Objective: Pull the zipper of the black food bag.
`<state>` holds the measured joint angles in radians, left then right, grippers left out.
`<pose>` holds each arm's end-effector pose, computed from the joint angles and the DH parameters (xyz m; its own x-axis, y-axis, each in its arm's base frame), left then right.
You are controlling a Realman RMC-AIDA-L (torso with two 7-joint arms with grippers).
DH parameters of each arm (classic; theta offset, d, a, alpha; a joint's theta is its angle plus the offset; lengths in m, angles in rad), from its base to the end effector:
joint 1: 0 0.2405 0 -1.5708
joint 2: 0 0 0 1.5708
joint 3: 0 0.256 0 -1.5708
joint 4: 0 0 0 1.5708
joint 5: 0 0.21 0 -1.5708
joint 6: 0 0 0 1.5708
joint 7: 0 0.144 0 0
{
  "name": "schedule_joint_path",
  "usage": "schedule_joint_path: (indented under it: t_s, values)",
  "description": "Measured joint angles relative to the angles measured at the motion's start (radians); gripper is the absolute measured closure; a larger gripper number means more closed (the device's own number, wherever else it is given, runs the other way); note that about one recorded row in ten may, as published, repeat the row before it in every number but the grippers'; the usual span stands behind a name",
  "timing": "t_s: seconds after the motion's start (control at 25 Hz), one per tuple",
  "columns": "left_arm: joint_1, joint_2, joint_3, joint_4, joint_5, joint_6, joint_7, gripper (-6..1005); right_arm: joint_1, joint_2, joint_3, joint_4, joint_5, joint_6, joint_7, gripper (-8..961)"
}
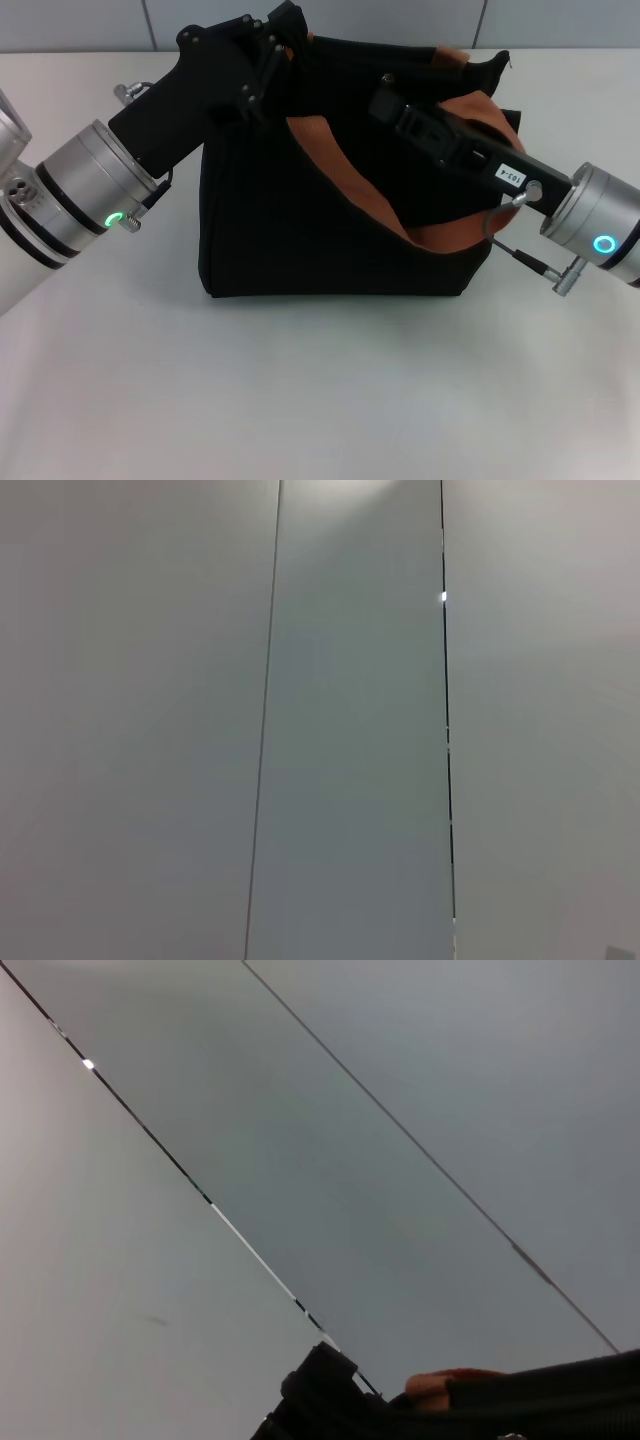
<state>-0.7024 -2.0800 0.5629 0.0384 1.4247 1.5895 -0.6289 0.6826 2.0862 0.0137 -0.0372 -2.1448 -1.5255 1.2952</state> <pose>-0.2012 0.3483 -0.0299 0.4948 -0.1469 0.8565 0.4260 -0.8180 -0.3865 0.2179 0.3341 -0.0532 0.2276 -0.4876 -0.8428 -0.6852 -0.6952 0.2172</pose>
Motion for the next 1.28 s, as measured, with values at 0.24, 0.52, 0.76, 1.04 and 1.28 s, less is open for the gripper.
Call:
schedule_joint_path:
  t_s: [0.24, 0.52, 0.76, 1.04, 1.28]
  values:
    - [0.0, 0.0, 0.0, 0.0, 0.0, -0.001, 0.0, 966, 0.002, 0.0, 0.0, 0.001, 0.0, 0.024, 0.004, 765]
    - [0.0, 0.0, 0.0, 0.0, 0.0, -0.002, 0.0, 966, -0.057, 0.0, 0.012, 0.0, 0.008, -0.064, -0.054, 766]
    - [0.005, 0.0, -0.006, -0.015, -0.003, -0.024, 0.014, 965, -0.053, -0.003, 0.013, -0.012, 0.011, -0.047, -0.058, 767]
    - [0.035, 0.0, -0.035, -0.027, -0.006, -0.034, 0.041, 965, -0.05, -0.004, 0.013, -0.036, 0.013, -0.206, -0.061, 768]
    - [0.054, 0.0, -0.038, -0.041, -0.009, -0.037, 0.046, 965, -0.039, -0.006, 0.009, -0.14, 0.036, -0.247, 0.05, 769]
